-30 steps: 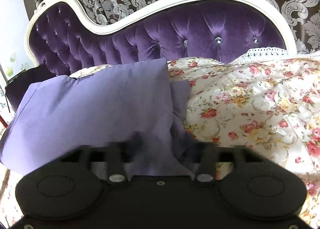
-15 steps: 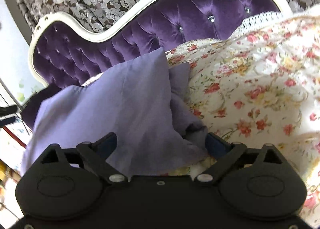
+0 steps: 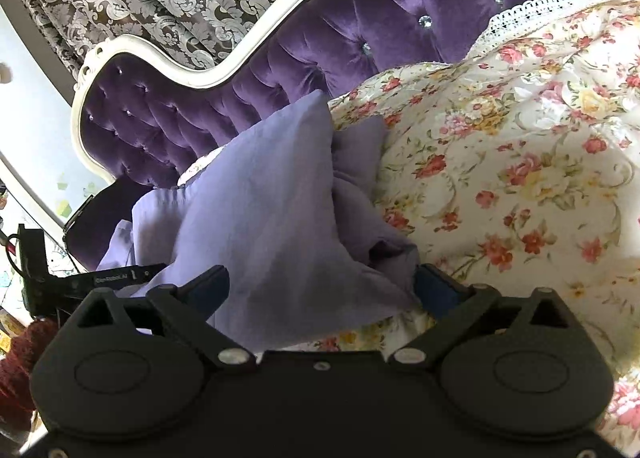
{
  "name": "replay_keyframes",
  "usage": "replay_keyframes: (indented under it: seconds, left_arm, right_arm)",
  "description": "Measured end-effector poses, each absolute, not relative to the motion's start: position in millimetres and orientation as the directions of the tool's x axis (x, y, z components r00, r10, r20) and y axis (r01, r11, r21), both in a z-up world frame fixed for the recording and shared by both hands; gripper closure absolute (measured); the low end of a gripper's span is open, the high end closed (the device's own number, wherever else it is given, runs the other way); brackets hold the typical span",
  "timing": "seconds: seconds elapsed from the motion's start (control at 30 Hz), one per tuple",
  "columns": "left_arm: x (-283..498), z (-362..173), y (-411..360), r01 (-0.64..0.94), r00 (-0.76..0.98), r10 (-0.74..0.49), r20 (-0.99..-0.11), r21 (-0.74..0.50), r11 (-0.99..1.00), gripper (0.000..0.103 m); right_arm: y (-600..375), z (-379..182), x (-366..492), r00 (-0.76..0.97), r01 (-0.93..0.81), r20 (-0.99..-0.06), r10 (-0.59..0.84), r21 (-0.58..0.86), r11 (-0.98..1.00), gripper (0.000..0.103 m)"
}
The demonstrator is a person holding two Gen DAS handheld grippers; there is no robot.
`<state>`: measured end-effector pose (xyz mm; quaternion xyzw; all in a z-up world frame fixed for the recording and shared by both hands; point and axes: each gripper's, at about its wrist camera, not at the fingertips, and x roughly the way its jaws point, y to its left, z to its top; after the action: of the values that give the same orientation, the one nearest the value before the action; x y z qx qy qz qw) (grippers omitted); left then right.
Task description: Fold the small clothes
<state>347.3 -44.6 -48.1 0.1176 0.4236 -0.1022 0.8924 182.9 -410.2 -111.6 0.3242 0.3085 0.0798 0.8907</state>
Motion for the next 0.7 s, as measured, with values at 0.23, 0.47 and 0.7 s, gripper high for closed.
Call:
replay_keyframes:
  seconds: [0.23,0.47,0.7]
  left_arm:
    - [345.5,-49.5,-44.3,0.277,0.639,-0.088,-0.764,0.122,0.953,0.016]
    - [347.8,-50.4,-46.3,0.277,0.644,-0.091,-0.76,0.121,0.953,0.016]
    - [348.2,-49.6,-47.1,0.272,0.644,-0.091,-0.76,0.116,0.955,0.017]
  right_arm:
    - [-421.2,-119.2,192.1,0.798,0.014,-0.422,0.43,0.727,0.687,0.0]
    - [-431.6,-125.6,236.6,0.754,-0.076,-0.328,0.57,0.817,0.572,0.0]
    - [-439.3,-133.4,276.9,0.764,-0.075,-0.226,0.604,0.899,0.432,0.0]
